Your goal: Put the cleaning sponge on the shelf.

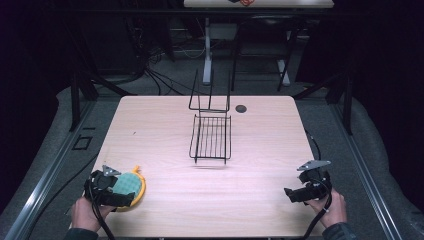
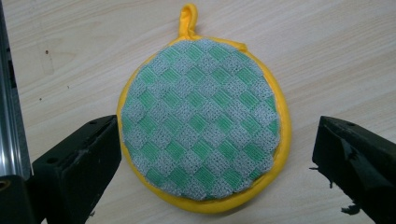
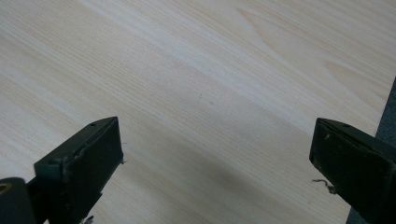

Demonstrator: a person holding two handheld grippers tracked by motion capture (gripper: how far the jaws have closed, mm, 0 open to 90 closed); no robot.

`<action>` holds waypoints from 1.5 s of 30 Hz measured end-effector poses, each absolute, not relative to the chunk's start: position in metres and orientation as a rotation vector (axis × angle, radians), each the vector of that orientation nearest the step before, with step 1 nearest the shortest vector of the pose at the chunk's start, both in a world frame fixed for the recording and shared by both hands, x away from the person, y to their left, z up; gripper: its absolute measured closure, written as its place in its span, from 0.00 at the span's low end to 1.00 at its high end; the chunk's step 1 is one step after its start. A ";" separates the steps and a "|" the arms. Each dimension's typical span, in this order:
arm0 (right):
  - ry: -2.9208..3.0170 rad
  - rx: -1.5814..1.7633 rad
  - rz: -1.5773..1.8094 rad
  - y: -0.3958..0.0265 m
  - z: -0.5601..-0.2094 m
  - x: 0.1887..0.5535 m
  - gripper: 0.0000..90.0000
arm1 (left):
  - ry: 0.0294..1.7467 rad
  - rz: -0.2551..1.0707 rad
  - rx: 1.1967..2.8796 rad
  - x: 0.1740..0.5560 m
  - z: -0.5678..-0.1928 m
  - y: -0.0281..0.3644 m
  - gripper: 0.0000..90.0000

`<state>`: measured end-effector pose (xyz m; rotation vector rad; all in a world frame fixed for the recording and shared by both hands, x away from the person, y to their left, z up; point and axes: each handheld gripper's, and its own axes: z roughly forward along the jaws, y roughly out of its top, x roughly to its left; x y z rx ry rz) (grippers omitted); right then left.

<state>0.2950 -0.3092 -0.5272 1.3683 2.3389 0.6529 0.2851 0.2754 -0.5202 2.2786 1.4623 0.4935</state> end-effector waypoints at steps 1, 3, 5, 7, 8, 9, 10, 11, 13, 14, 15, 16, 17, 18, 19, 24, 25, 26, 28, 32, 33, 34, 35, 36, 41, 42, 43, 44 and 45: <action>2.339 1.368 0.653 -0.309 -0.527 0.295 0.02 | 1.462 0.493 2.279 0.285 -0.520 0.275 0.02; 2.343 1.366 0.656 -0.309 -0.527 0.295 0.03 | 1.461 0.481 2.287 0.285 -0.521 0.273 0.01; 2.348 1.360 0.652 -0.308 -0.527 0.296 0.03 | 1.459 0.481 2.297 0.286 -0.523 0.272 0.01; 2.354 1.359 0.653 -0.308 -0.528 0.296 0.03 | 1.455 0.465 2.311 0.287 -0.527 0.268 0.00; 2.358 1.358 0.652 -0.308 -0.528 0.296 0.03 | 1.454 0.457 2.322 0.287 -0.528 0.267 0.00; 2.359 1.358 0.648 -0.308 -0.528 0.296 0.03 | 1.448 0.448 2.333 0.288 -0.530 0.266 0.00; 2.357 1.360 0.655 -0.308 -0.528 0.296 0.03 | 1.441 0.424 2.347 0.289 -0.533 0.264 0.01; 2.357 1.360 0.655 -0.308 -0.528 0.296 0.03 | 1.441 0.424 2.347 0.289 -0.533 0.264 0.02; 2.355 1.363 0.660 -0.308 -0.527 0.296 0.03 | 1.436 0.413 2.369 0.290 -0.537 0.261 0.03; 2.355 1.364 0.662 -0.308 -0.527 0.296 0.03 | 1.435 0.408 2.375 0.291 -0.538 0.261 0.03; 2.353 1.364 0.664 -0.308 -0.527 0.296 0.03 | 1.436 0.407 2.378 0.291 -0.539 0.260 0.04; 2.355 1.365 0.662 -0.309 -0.527 0.297 0.03 | 1.435 0.409 2.383 0.291 -0.540 0.260 0.05; 2.355 1.363 0.664 -0.309 -0.527 0.297 0.03 | 1.430 0.406 2.388 0.292 -0.540 0.260 0.10; 2.355 1.365 0.671 -0.309 -0.528 0.298 0.03 | 1.430 0.406 2.388 0.292 -0.540 0.260 0.13; 2.355 1.365 0.671 -0.309 -0.528 0.298 0.03 | 1.433 0.410 2.394 0.293 -0.541 0.259 0.13; 2.361 1.376 0.684 -0.311 -0.529 0.298 0.04 | 1.427 0.453 2.412 0.293 -0.541 0.259 0.23; 2.359 1.375 0.689 -0.311 -0.529 0.298 0.04 | 1.426 0.461 2.415 0.293 -0.541 0.259 0.26; 2.359 1.375 0.686 -0.311 -0.529 0.298 0.04 | 1.424 0.465 2.415 0.292 -0.542 0.259 0.29; 2.354 1.374 0.688 -0.310 -0.529 0.298 0.04 | 1.416 0.473 2.428 0.292 -0.542 0.259 0.32; 2.363 1.365 0.684 -0.309 -0.528 0.298 0.04 | 1.395 0.499 2.455 0.291 -0.543 0.256 0.39; 2.363 1.361 0.680 -0.309 -0.528 0.298 0.04 | 1.392 0.508 2.457 0.291 -0.544 0.255 0.41; 2.360 1.357 0.685 -0.308 -0.528 0.298 0.04 | 1.385 0.506 2.463 0.291 -0.544 0.254 0.43; 2.358 1.360 0.689 -0.308 -0.528 0.297 0.04 | 1.381 0.504 2.466 0.291 -0.544 0.254 0.45; 2.361 1.360 0.685 -0.308 -0.527 0.298 0.04 | 1.376 0.506 2.472 0.291 -0.544 0.254 0.49; 2.366 1.370 0.687 -0.310 -0.527 0.298 0.05 | 1.356 0.479 2.465 0.291 -0.543 0.254 0.61; 2.365 1.370 0.687 -0.310 -0.526 0.298 0.05 | 1.353 0.477 2.464 0.291 -0.543 0.255 0.65; 2.365 1.370 0.687 -0.310 -0.526 0.298 0.05 | 1.350 0.475 2.463 0.291 -0.542 0.255 0.65; 2.367 1.371 0.691 -0.309 -0.526 0.298 0.05 | 1.346 0.469 2.460 0.292 -0.542 0.256 0.69; 2.367 1.371 0.691 -0.309 -0.526 0.298 0.05 | 1.341 0.468 2.457 0.292 -0.542 0.256 0.69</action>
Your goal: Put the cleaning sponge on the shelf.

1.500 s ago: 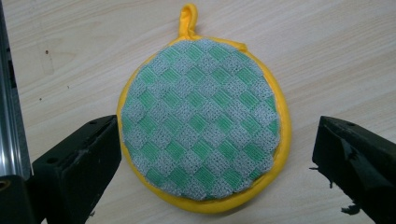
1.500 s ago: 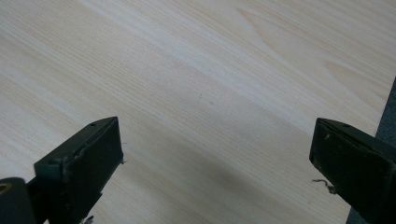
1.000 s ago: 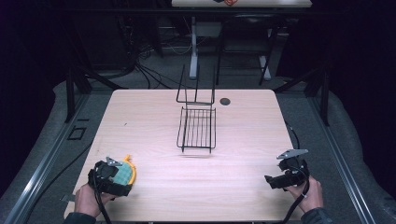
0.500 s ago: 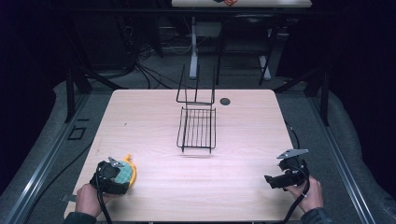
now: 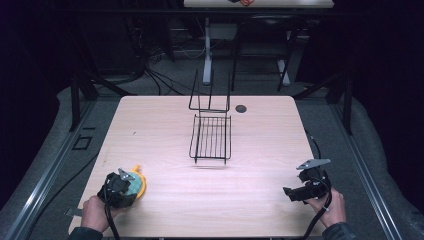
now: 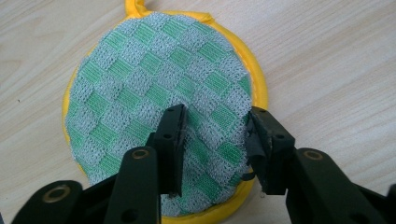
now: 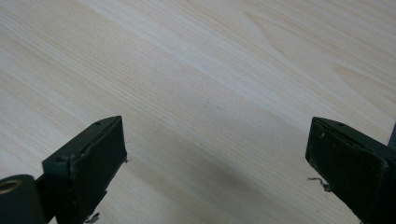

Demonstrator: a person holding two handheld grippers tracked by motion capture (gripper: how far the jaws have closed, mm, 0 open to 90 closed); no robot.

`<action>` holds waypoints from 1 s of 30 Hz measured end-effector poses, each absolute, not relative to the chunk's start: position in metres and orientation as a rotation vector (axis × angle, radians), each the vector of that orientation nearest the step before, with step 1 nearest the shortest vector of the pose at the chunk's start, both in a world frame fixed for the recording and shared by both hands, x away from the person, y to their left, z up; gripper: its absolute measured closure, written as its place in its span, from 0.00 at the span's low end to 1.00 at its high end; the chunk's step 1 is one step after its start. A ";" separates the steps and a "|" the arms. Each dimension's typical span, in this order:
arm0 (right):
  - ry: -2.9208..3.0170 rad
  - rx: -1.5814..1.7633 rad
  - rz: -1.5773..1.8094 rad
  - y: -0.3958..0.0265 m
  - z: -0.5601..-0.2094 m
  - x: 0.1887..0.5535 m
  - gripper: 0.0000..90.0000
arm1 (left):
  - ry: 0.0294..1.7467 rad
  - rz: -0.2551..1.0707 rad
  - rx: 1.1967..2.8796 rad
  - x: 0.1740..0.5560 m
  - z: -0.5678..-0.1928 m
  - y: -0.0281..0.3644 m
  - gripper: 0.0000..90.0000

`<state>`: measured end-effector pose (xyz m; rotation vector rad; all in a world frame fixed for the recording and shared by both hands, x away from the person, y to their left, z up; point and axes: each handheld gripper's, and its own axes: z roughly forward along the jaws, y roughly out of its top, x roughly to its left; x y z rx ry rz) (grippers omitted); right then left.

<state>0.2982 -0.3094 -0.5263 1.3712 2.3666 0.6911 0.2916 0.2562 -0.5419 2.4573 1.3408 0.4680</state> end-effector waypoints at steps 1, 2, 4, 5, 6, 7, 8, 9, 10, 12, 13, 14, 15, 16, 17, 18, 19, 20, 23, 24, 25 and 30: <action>2.363 1.366 0.694 -0.309 -0.526 0.298 0.05 | 1.337 0.469 2.455 0.291 -0.542 0.256 0.74; 2.363 1.366 0.694 -0.309 -0.526 0.298 0.05 | 1.332 0.474 2.454 0.291 -0.542 0.257 0.74; 2.359 1.366 0.700 -0.308 -0.526 0.298 0.06 | 1.323 0.477 2.448 0.291 -0.541 0.257 0.79; 2.359 1.364 0.698 -0.308 -0.526 0.298 0.06 | 1.315 0.477 2.444 0.291 -0.541 0.257 0.81; 2.363 1.361 0.699 -0.308 -0.526 0.298 0.06 | 1.309 0.478 2.443 0.291 -0.541 0.257 0.85; 2.366 1.363 0.700 -0.308 -0.526 0.298 0.06 | 1.304 0.486 2.443 0.291 -0.541 0.257 0.89; 2.366 1.363 0.700 -0.308 -0.526 0.298 0.06 | 1.300 0.489 2.441 0.291 -0.541 0.257 0.89; 2.366 1.360 0.700 -0.308 -0.526 0.298 0.06 | 1.296 0.492 2.443 0.291 -0.541 0.257 0.90; 2.374 1.360 0.691 -0.309 -0.526 0.299 0.06 | 1.288 0.498 2.447 0.291 -0.540 0.257 0.92; 2.368 1.361 0.697 -0.309 -0.526 0.299 0.06 | 1.277 0.521 2.451 0.290 -0.540 0.256 0.93; 2.366 1.366 0.700 -0.309 -0.525 0.298 0.06 | 1.273 0.529 2.453 0.290 -0.539 0.256 0.94; 2.361 1.357 0.696 -0.310 -0.525 0.299 0.06 | 1.266 0.534 2.454 0.289 -0.539 0.256 0.95; 2.358 1.355 0.696 -0.310 -0.524 0.299 0.06 | 1.261 0.542 2.457 0.289 -0.538 0.256 0.95; 2.361 1.357 0.697 -0.311 -0.524 0.298 0.06 | 1.261 0.551 2.459 0.289 -0.538 0.256 0.96; 2.350 1.359 0.702 -0.311 -0.523 0.298 0.06 | 1.259 0.560 2.466 0.288 -0.537 0.256 0.96; 2.350 1.359 0.702 -0.311 -0.523 0.298 0.06 | 1.259 0.574 2.464 0.288 -0.537 0.257 0.96; 2.350 1.360 0.701 -0.312 -0.523 0.298 0.06 | 1.260 0.591 2.468 0.287 -0.536 0.257 0.97; 2.349 1.365 0.697 -0.312 -0.522 0.298 0.06 | 1.263 0.607 2.465 0.287 -0.535 0.258 0.97; 2.342 1.357 0.704 -0.313 -0.522 0.298 0.06 | 1.261 0.657 2.456 0.285 -0.531 0.259 0.97; 2.343 1.359 0.699 -0.314 -0.522 0.298 0.06 | 1.258 0.674 2.446 0.284 -0.529 0.259 0.97; 2.340 1.363 0.700 -0.315 -0.521 0.298 0.06 | 1.255 0.702 2.438 0.283 -0.527 0.259 0.97; 2.326 1.366 0.712 -0.316 -0.520 0.297 0.05 | 1.231 0.786 2.406 0.279 -0.517 0.258 0.97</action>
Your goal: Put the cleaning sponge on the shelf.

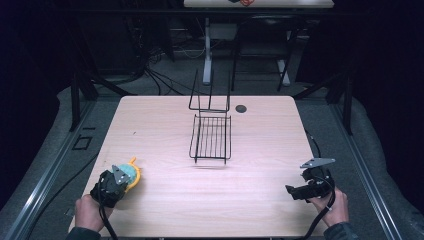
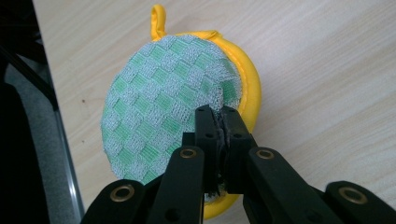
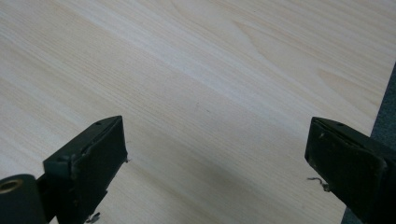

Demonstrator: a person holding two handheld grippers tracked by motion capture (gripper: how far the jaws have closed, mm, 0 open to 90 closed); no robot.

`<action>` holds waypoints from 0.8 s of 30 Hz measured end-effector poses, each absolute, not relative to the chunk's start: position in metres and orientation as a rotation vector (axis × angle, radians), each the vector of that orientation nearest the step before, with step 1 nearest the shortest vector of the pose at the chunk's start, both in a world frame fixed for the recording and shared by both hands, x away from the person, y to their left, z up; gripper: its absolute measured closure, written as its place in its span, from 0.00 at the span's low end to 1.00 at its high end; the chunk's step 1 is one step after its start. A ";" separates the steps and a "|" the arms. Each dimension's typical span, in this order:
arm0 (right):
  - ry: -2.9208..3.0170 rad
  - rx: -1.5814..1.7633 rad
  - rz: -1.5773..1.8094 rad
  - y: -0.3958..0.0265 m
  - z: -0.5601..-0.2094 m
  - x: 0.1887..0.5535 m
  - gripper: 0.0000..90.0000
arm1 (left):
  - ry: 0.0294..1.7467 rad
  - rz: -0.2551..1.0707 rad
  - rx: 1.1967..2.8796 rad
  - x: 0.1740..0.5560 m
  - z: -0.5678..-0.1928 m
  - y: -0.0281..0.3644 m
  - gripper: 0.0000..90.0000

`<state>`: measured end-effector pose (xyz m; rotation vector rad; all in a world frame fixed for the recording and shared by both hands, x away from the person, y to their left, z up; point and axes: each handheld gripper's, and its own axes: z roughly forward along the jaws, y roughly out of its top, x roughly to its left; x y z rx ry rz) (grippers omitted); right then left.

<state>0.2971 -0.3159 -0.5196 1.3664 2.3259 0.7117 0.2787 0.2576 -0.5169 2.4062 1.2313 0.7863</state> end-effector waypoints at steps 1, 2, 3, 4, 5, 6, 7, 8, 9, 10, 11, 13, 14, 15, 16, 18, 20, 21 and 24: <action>2.325 1.365 0.711 -0.316 -0.519 0.297 0.05 | 1.231 0.804 2.400 0.278 -0.516 0.257 0.97; 2.323 1.367 0.713 -0.316 -0.519 0.297 0.05 | 1.228 0.805 2.404 0.278 -0.516 0.257 0.97; 2.323 1.366 0.711 -0.316 -0.519 0.297 0.05 | 1.226 0.809 2.401 0.278 -0.515 0.257 0.97; 2.323 1.366 0.711 -0.316 -0.519 0.297 0.05 | 1.227 0.813 2.397 0.277 -0.515 0.257 0.97; 2.324 1.364 0.713 -0.316 -0.519 0.297 0.05 | 1.222 0.818 2.400 0.278 -0.514 0.257 0.97; 2.326 1.363 0.712 -0.316 -0.519 0.297 0.04 | 1.223 0.829 2.394 0.277 -0.513 0.257 0.97; 2.324 1.364 0.713 -0.316 -0.519 0.298 0.04 | 1.216 0.831 2.393 0.277 -0.511 0.257 0.97; 2.325 1.369 0.712 -0.316 -0.519 0.298 0.04 | 1.217 0.839 2.387 0.277 -0.510 0.256 0.98; 2.325 1.369 0.712 -0.316 -0.519 0.298 0.04 | 1.212 0.846 2.382 0.276 -0.509 0.256 0.98; 2.325 1.367 0.709 -0.316 -0.519 0.298 0.04 | 1.208 0.853 2.382 0.276 -0.507 0.256 0.98; 2.329 1.366 0.702 -0.316 -0.519 0.298 0.04 | 1.204 0.863 2.374 0.275 -0.506 0.256 0.98; 2.329 1.367 0.704 -0.315 -0.519 0.298 0.04 | 1.202 0.878 2.363 0.273 -0.503 0.255 0.98; 2.326 1.368 0.706 -0.315 -0.519 0.298 0.04 | 1.192 0.885 2.360 0.273 -0.500 0.255 0.98; 2.324 1.365 0.707 -0.316 -0.520 0.298 0.04 | 1.190 0.889 2.358 0.272 -0.499 0.255 0.98; 2.320 1.363 0.714 -0.316 -0.520 0.299 0.04 | 1.185 0.897 2.354 0.272 -0.497 0.254 0.98; 2.322 1.364 0.707 -0.315 -0.519 0.298 0.04 | 1.175 0.909 2.353 0.271 -0.494 0.252 0.98; 2.324 1.364 0.702 -0.315 -0.519 0.298 0.04 | 1.162 0.914 2.354 0.271 -0.493 0.250 0.98; 2.323 1.361 0.703 -0.315 -0.518 0.298 0.04 | 1.153 0.926 2.358 0.271 -0.492 0.249 0.98; 2.321 1.361 0.705 -0.315 -0.519 0.299 0.04 | 1.151 0.919 2.352 0.271 -0.490 0.247 0.98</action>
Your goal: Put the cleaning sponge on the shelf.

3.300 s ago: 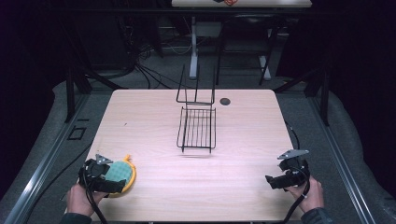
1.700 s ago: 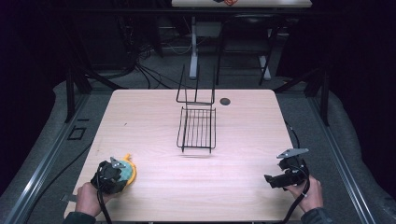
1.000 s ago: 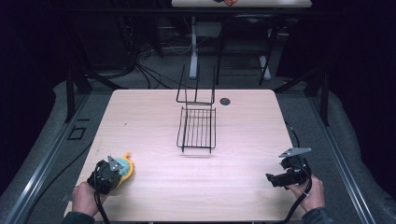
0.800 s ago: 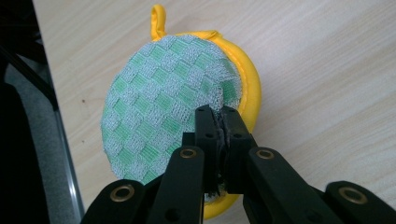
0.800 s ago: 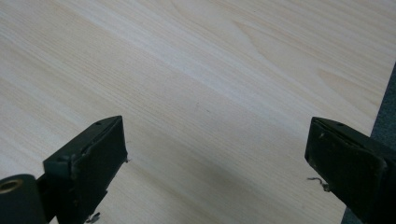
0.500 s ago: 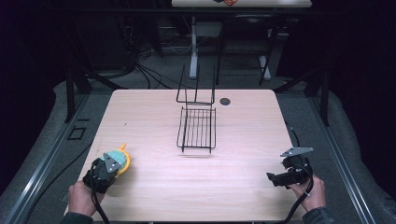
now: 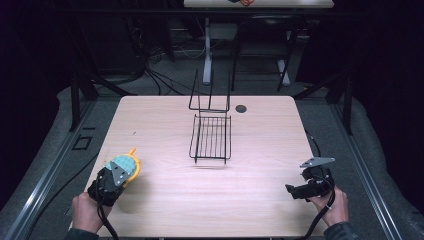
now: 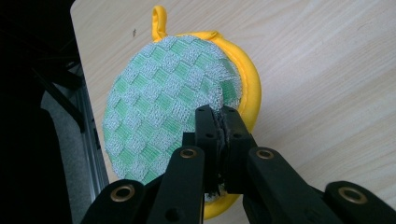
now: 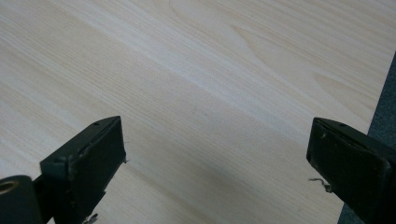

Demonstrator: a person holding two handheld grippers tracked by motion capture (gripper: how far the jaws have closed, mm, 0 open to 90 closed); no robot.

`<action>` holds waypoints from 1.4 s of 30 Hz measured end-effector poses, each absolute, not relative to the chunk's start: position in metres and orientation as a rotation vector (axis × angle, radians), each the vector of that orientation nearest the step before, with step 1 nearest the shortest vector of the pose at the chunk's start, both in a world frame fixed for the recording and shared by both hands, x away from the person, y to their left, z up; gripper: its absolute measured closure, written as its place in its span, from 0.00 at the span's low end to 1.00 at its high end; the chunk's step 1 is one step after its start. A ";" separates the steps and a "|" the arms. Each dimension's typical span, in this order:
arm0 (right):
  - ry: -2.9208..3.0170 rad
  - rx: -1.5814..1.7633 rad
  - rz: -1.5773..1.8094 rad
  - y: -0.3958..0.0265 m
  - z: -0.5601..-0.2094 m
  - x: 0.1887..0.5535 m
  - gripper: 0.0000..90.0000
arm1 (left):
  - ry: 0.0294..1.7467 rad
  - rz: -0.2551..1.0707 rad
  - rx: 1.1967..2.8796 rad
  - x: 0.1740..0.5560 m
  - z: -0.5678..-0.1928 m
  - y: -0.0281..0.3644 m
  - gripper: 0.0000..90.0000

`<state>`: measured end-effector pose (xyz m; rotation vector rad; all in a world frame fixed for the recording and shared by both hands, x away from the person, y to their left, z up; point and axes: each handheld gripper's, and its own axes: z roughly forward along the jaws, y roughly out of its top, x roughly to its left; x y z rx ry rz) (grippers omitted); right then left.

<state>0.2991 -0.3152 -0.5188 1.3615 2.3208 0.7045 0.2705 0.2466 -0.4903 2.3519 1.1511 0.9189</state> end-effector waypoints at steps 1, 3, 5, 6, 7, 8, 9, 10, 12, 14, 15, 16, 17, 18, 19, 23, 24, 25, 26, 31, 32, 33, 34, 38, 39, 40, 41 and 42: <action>2.318 1.357 0.709 -0.315 -0.519 0.299 0.04 | 1.141 0.926 2.354 0.271 -0.489 0.246 0.98; 2.328 1.359 0.702 -0.315 -0.518 0.299 0.04 | 1.145 0.917 2.348 0.271 -0.488 0.245 0.98; 2.329 1.360 0.700 -0.314 -0.518 0.300 0.04 | 1.135 0.913 2.341 0.271 -0.485 0.244 0.98; 2.329 1.353 0.697 -0.314 -0.518 0.300 0.04 | 1.138 0.907 2.335 0.271 -0.484 0.244 0.98; 2.321 1.348 0.700 -0.314 -0.518 0.300 0.04 | 1.134 0.912 2.326 0.271 -0.483 0.243 0.98; 2.322 1.344 0.701 -0.314 -0.518 0.300 0.04 | 1.126 0.908 2.324 0.271 -0.481 0.242 0.98; 2.324 1.344 0.696 -0.313 -0.517 0.300 0.04 | 1.122 0.914 2.323 0.271 -0.479 0.241 0.98; 2.323 1.346 0.702 -0.313 -0.517 0.300 0.04 | 1.121 0.918 2.311 0.271 -0.478 0.240 0.98; 2.320 1.343 0.698 -0.313 -0.516 0.300 0.04 | 1.110 0.925 2.309 0.271 -0.475 0.238 0.98; 2.320 1.347 0.699 -0.314 -0.516 0.301 0.04 | 1.103 0.931 2.305 0.271 -0.473 0.236 0.98; 2.315 1.345 0.702 -0.314 -0.516 0.301 0.04 | 1.102 0.935 2.296 0.271 -0.472 0.235 0.98; 2.318 1.348 0.701 -0.314 -0.515 0.301 0.04 | 1.092 0.933 2.302 0.271 -0.471 0.234 0.98; 2.316 1.350 0.704 -0.314 -0.515 0.301 0.04 | 1.091 0.939 2.293 0.271 -0.470 0.233 0.98; 2.315 1.348 0.703 -0.314 -0.514 0.301 0.04 | 1.088 0.938 2.292 0.271 -0.469 0.232 0.98; 2.313 1.350 0.705 -0.314 -0.514 0.301 0.04 | 1.079 0.947 2.292 0.272 -0.468 0.231 0.98; 2.312 1.344 0.711 -0.314 -0.515 0.302 0.04 | 1.067 0.939 2.296 0.274 -0.466 0.227 0.98; 2.311 1.346 0.713 -0.313 -0.515 0.302 0.04 | 1.065 0.940 2.297 0.274 -0.466 0.226 0.98; 2.311 1.345 0.713 -0.313 -0.515 0.302 0.04 | 1.066 0.939 2.291 0.274 -0.466 0.225 0.98; 2.314 1.345 0.709 -0.313 -0.514 0.302 0.04 | 1.060 0.930 2.299 0.275 -0.465 0.224 0.98; 2.318 1.346 0.704 -0.313 -0.514 0.302 0.04 | 1.044 0.927 2.292 0.279 -0.463 0.221 0.98; 2.317 1.344 0.701 -0.313 -0.514 0.302 0.04 | 1.046 0.927 2.281 0.280 -0.462 0.219 0.98; 2.315 1.347 0.703 -0.313 -0.514 0.303 0.04 | 1.048 0.917 2.277 0.281 -0.462 0.218 0.98; 2.316 1.343 0.701 -0.313 -0.514 0.303 0.04 | 1.042 0.917 2.280 0.283 -0.461 0.218 0.98; 2.310 1.336 0.707 -0.313 -0.514 0.302 0.04 | 1.040 0.898 2.274 0.288 -0.462 0.213 0.98; 2.310 1.336 0.708 -0.313 -0.514 0.302 0.04 | 1.036 0.893 2.284 0.290 -0.462 0.213 0.98; 2.316 1.339 0.704 -0.313 -0.513 0.302 0.04 | 1.032 0.893 2.282 0.291 -0.462 0.211 0.98; 2.315 1.340 0.706 -0.313 -0.513 0.302 0.04 | 1.033 0.885 2.280 0.292 -0.462 0.210 0.98; 2.311 1.335 0.705 -0.313 -0.513 0.302 0.04 | 1.027 0.888 2.281 0.294 -0.462 0.208 0.98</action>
